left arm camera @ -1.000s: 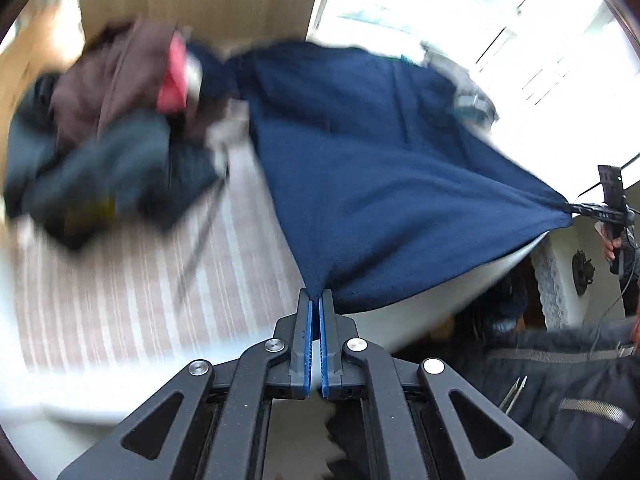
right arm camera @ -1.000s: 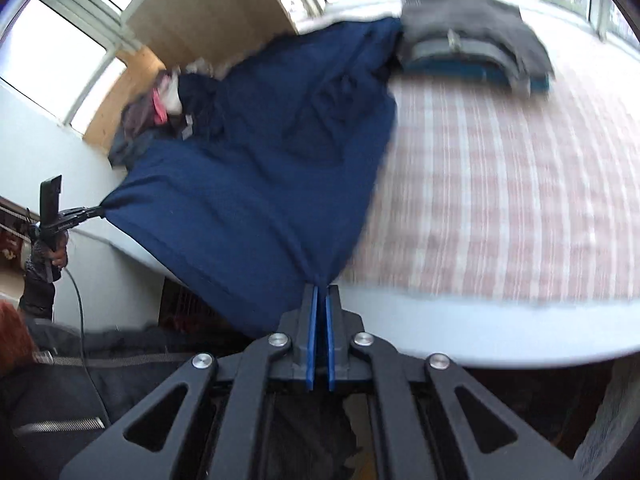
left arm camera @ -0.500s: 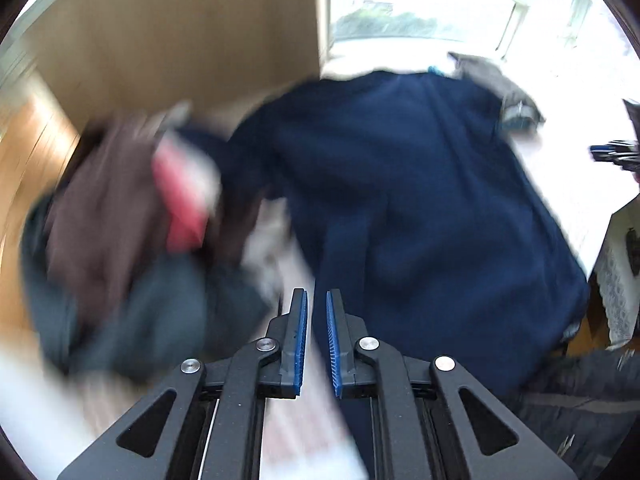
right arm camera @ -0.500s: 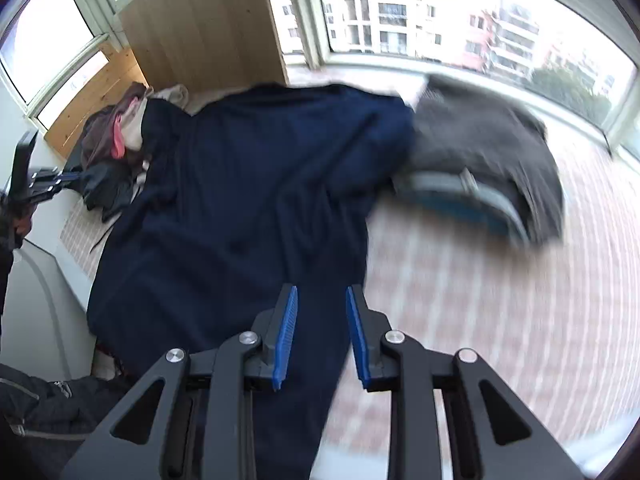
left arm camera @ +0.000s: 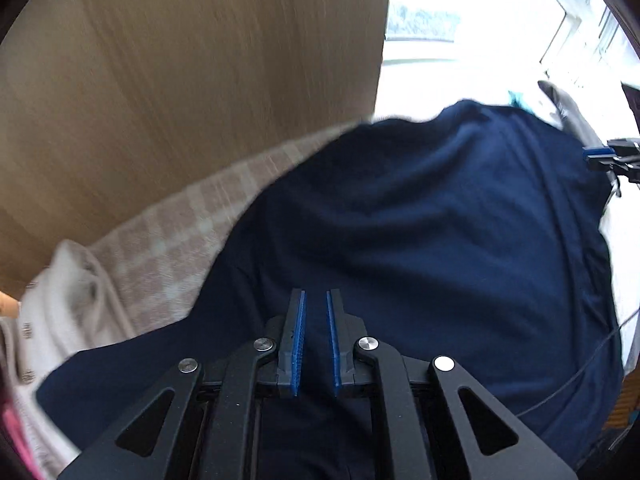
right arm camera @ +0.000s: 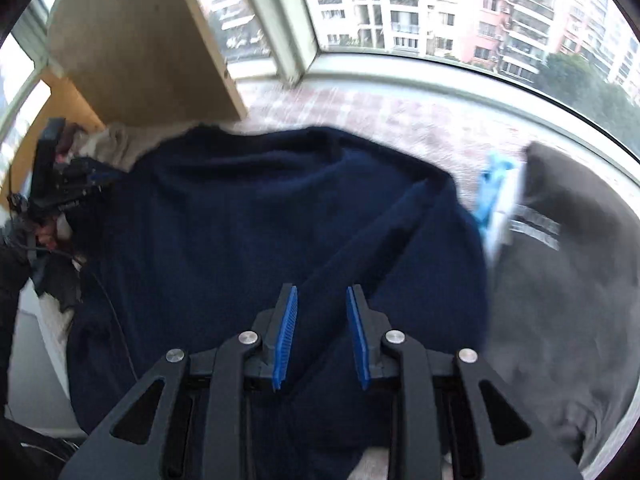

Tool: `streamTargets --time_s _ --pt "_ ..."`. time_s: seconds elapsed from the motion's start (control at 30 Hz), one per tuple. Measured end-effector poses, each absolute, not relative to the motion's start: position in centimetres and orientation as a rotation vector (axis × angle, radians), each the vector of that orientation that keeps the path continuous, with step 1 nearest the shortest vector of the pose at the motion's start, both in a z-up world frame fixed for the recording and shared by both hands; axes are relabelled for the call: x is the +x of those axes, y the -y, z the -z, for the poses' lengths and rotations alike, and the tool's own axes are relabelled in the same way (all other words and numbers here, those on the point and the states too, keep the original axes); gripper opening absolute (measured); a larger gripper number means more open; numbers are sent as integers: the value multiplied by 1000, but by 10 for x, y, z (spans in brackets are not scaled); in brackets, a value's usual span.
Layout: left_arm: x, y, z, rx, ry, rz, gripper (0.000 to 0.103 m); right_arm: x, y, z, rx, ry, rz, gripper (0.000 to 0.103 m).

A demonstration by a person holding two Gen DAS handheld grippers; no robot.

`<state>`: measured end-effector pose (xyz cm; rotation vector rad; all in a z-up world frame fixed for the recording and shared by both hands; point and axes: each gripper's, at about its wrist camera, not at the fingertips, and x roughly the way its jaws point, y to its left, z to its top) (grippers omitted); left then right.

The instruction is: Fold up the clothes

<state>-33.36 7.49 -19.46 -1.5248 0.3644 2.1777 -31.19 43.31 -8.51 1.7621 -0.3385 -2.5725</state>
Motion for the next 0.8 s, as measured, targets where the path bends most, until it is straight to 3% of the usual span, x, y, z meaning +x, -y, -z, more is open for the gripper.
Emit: streamTargets --time_s 0.1,0.27,0.3,0.37,0.4,0.5,0.63,0.8 --pt "-330 -76 205 -1523 -400 -2158 13 -328 -425 92 1675 246 2628 26" --pt "-345 -64 179 -1374 -225 -2285 15 -349 -437 66 1393 176 2871 26" --pt "-346 -63 173 -1332 -214 -2301 19 -358 -441 67 1444 164 2857 26" --pt "-352 -61 168 -1315 -204 -2314 40 -375 -448 77 1590 127 2809 26" --pt "-359 -61 170 -1335 -200 -2318 44 -382 -455 83 1646 141 2788 26" --pt "-383 -65 183 -1471 -173 -2260 46 -395 -478 100 1769 189 2733 26" --pt "-398 -74 200 -1506 -329 -2213 46 -403 -486 109 1797 77 2672 26" --pt "-411 -72 223 -1581 -350 -2186 46 -413 -491 112 1803 -25 2634 26"
